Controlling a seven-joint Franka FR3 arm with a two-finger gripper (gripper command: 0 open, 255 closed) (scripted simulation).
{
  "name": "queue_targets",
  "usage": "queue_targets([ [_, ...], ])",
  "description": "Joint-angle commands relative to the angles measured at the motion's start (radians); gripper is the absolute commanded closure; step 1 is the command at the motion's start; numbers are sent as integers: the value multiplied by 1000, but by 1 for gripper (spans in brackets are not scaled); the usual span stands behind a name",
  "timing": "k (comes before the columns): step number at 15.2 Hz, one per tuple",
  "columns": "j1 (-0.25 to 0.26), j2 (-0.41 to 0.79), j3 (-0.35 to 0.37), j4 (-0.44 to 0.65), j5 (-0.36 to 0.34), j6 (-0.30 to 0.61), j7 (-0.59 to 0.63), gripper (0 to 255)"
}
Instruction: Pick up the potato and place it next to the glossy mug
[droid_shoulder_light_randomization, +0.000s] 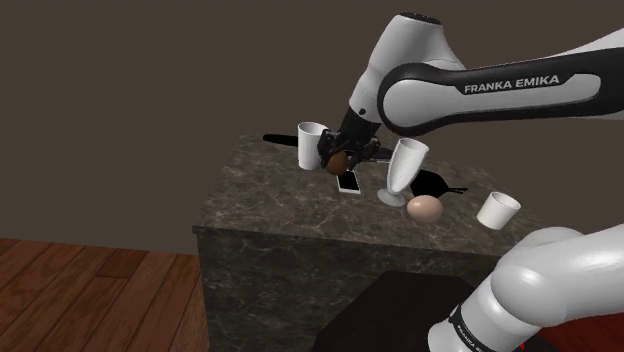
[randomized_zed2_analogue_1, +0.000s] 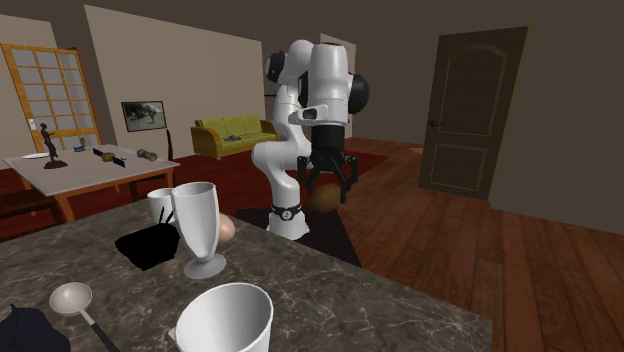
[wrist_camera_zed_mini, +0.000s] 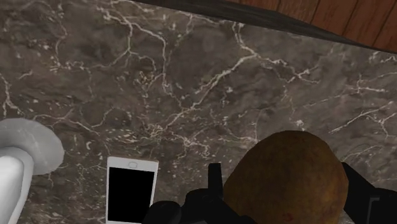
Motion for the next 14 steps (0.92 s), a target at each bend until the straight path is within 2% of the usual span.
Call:
queue_targets([
  [1, 6, -68, -49, -54, 6, -18, -51, 255],
  [8, -8, -301, -208, -211, -26, -103, -204, 255],
  [14, -72, -481, -356, -299, -105, -199, -343, 255],
])
